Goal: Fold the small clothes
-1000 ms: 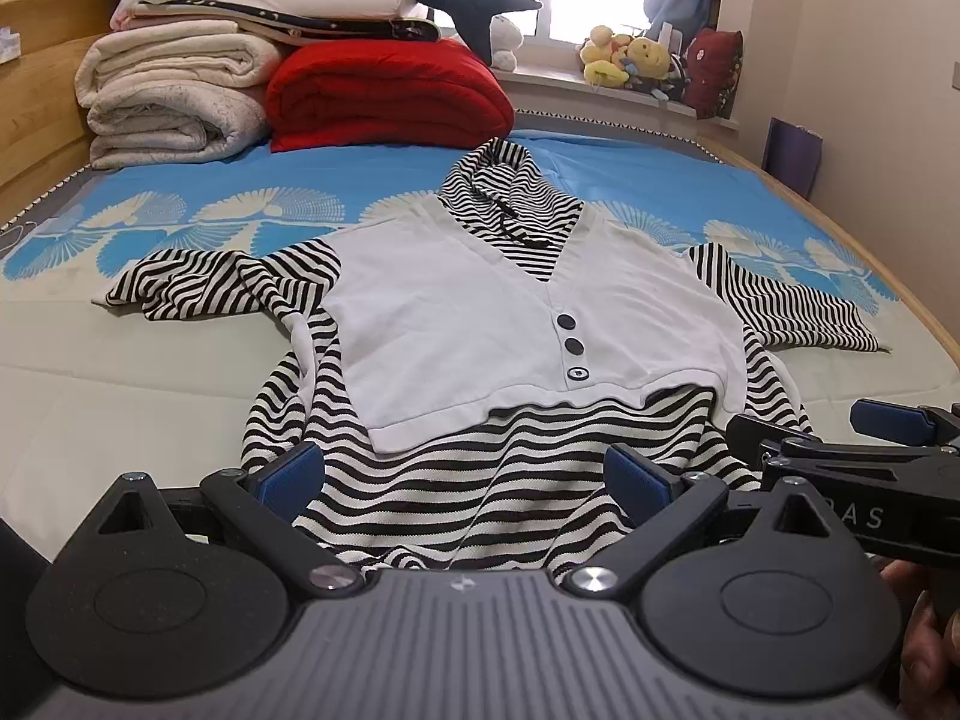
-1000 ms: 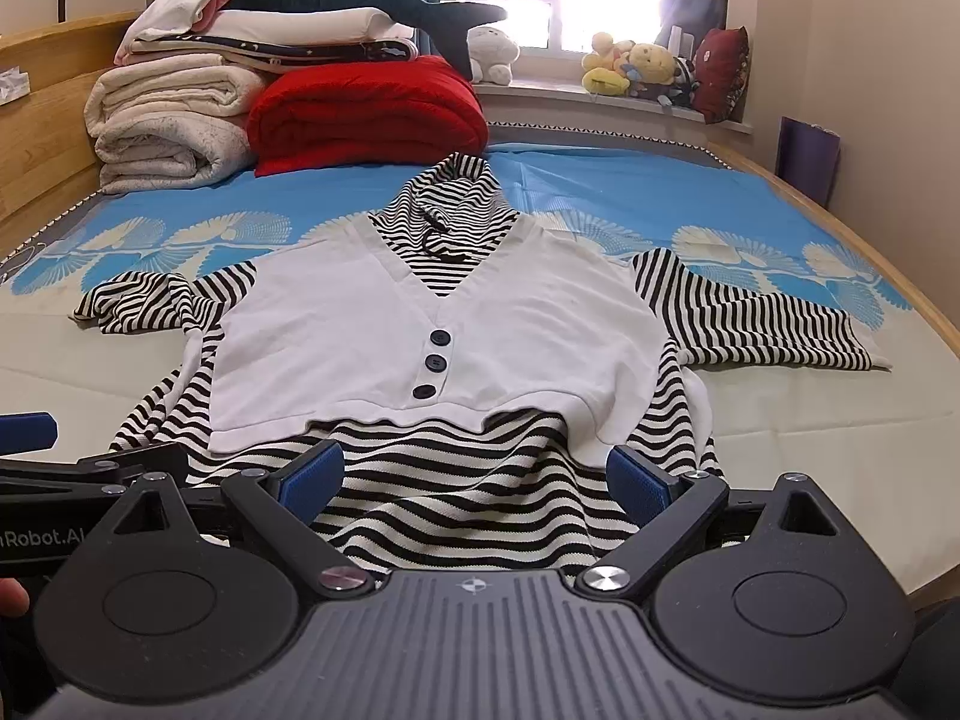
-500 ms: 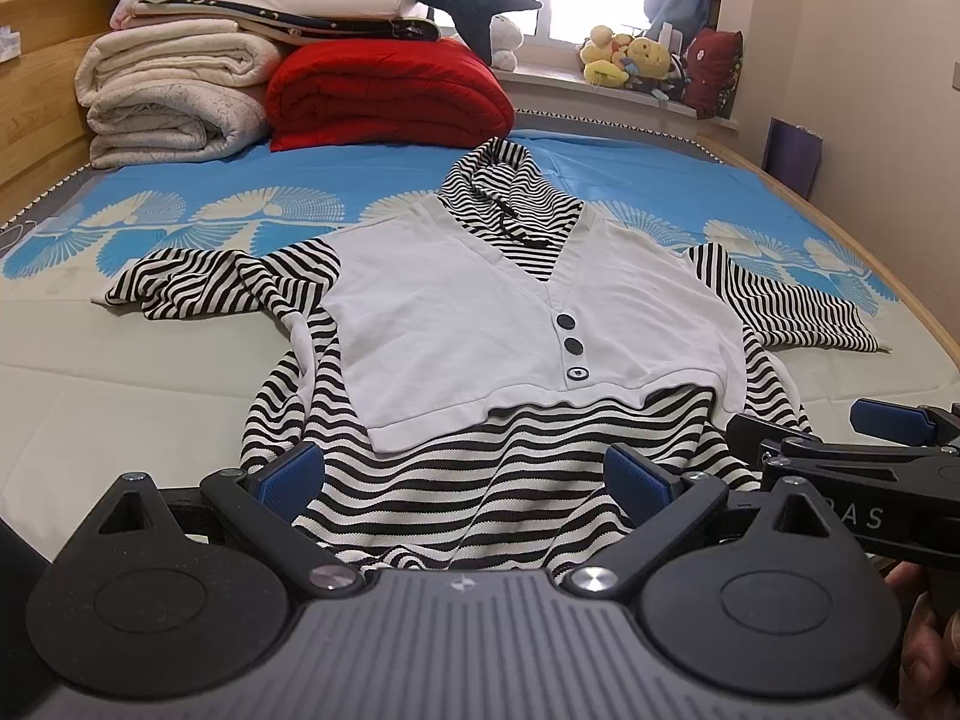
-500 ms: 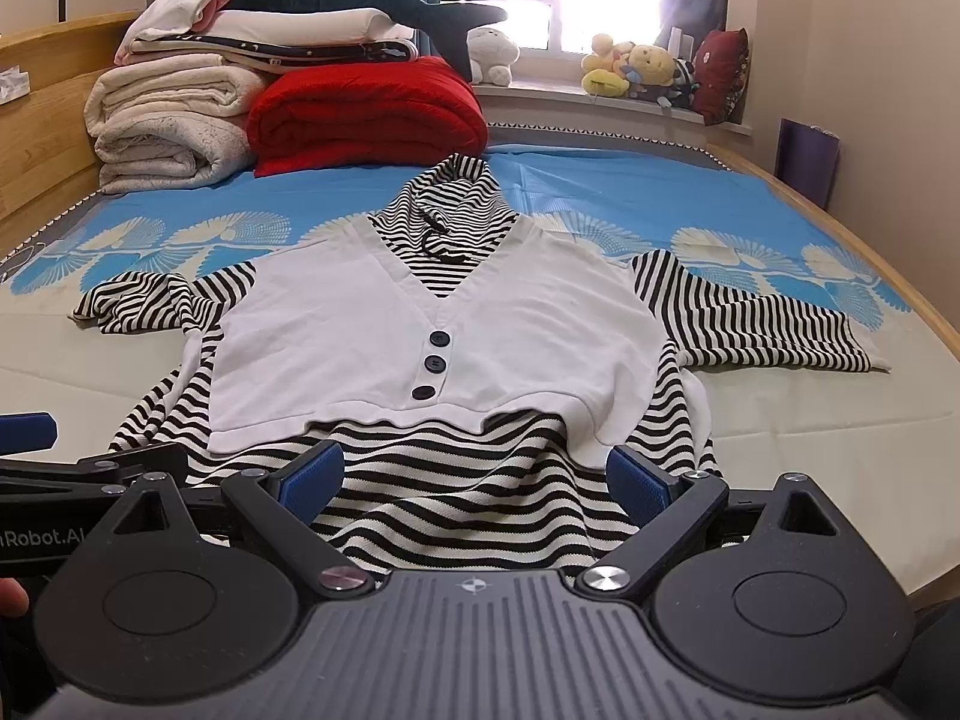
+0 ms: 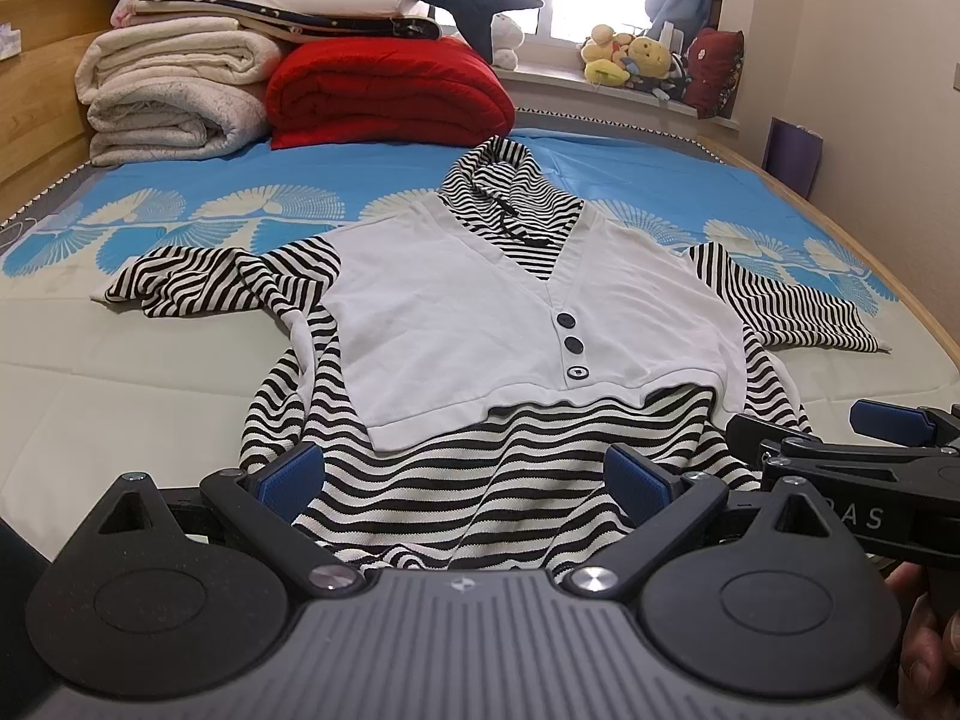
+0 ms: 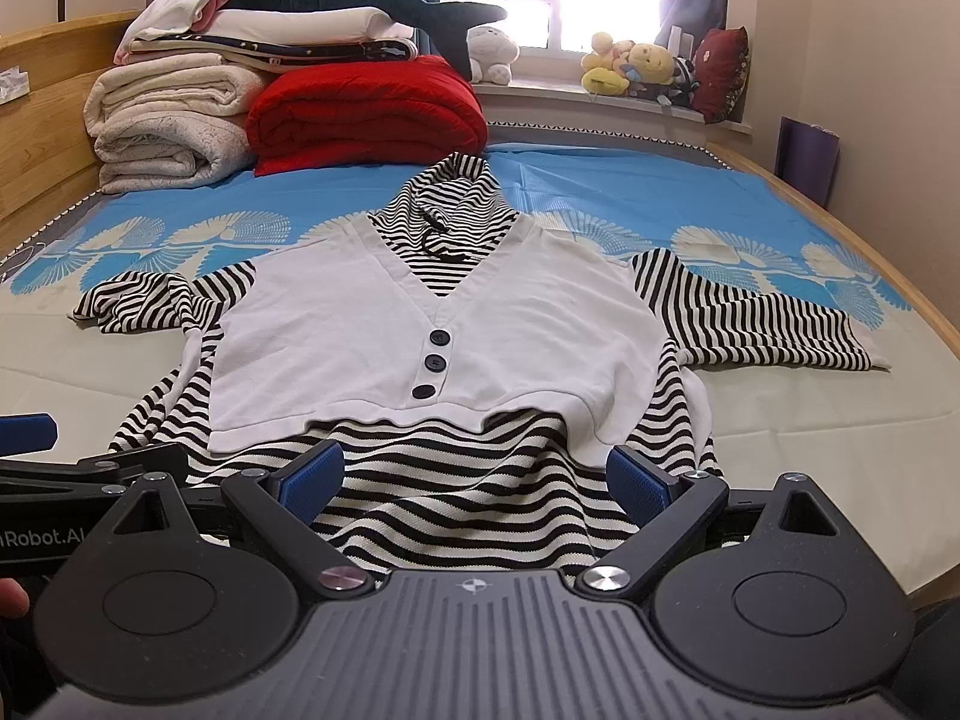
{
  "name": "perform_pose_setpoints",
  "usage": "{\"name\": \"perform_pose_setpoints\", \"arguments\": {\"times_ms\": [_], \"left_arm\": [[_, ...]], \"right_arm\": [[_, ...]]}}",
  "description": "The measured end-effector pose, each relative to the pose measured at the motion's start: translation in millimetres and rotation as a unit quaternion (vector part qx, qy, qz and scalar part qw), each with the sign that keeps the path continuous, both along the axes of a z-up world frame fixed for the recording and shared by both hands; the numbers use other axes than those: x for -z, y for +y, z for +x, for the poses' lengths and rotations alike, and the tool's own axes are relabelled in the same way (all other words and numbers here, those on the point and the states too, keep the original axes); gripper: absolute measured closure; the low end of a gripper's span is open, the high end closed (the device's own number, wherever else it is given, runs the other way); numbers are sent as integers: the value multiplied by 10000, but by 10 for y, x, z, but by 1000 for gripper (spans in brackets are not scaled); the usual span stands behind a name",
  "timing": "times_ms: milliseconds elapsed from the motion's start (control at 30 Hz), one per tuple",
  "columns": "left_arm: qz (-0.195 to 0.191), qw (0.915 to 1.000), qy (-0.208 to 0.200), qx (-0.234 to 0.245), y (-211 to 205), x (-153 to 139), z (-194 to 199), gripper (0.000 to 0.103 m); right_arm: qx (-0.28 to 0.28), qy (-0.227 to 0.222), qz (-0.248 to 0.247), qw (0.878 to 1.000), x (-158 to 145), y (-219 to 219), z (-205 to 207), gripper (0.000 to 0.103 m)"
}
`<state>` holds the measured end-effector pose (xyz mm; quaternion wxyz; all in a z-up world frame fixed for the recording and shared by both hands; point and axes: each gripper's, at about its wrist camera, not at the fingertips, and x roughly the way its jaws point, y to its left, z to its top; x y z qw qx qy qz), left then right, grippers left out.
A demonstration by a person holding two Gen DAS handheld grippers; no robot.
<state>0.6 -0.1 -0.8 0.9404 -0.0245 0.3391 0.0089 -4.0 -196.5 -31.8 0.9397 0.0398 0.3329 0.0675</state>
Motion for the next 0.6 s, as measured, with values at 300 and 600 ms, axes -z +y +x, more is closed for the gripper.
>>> {"name": "perform_pose_setpoints", "arguments": {"times_ms": [300, 600], "left_arm": [[-7, 10000, 7, 1, -22, 79, 32, 3], [7, 10000, -1, 38, -19, 127, 10, 3]], "right_arm": [[1, 3, -8, 10000, 5, -12, 2, 8], [11, -11, -3, 10000, 2, -6, 23, 10]]}}
